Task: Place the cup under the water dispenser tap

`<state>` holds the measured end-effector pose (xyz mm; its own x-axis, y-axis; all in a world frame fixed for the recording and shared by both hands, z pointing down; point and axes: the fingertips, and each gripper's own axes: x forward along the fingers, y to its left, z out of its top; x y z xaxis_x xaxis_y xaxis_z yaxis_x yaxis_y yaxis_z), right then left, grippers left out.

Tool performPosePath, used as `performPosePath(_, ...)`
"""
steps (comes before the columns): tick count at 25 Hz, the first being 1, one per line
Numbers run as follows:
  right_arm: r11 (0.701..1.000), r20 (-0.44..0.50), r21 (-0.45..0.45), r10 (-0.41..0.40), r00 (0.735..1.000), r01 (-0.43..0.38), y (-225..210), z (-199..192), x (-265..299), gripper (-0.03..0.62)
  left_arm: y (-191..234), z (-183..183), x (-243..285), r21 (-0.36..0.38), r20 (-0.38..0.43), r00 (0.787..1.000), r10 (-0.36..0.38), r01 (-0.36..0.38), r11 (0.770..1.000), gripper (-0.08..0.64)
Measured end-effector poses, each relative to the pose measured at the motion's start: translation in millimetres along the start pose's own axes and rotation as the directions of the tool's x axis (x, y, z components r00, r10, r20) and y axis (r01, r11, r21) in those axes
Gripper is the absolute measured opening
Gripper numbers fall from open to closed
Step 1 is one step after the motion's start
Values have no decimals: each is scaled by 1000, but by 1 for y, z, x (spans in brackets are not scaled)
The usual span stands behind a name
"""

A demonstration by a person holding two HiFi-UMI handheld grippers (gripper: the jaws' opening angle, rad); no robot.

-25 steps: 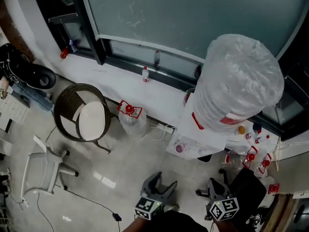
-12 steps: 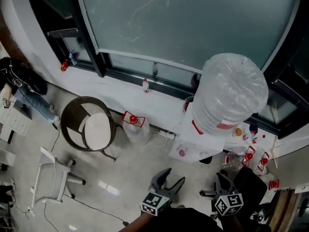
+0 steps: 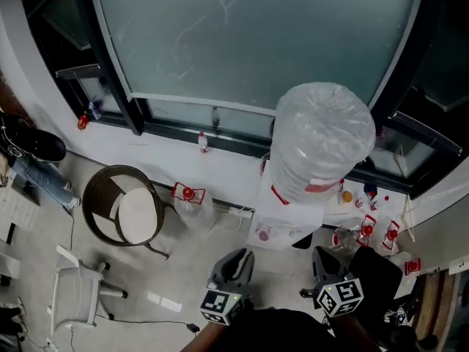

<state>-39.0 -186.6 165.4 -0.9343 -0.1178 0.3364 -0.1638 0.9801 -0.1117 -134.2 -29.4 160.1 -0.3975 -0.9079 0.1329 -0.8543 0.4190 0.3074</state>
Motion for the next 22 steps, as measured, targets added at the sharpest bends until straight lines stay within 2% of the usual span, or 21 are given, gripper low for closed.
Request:
performPosePath(4,1000,53,-16,-7,999,8,-9,12,-22,-2,-24,6,-3,18,19,999,34,-34,999,37)
performPosePath(11,998,82,-54,-18,996,23,-24,5,-70,-2,-72,0,-14,123,-12,997,74,-72,990,21)
performPosePath(18,999,92,-27,-38,995,41,-30,-24,-129,-3,-123,-23,-46,114,-7,997,73,-71,991,21)
performPosePath(22,999,74,9,-40,996,39,-35,-50,-158,-3,-146,-41,-64,121,-19,995,100,-97,988,21)
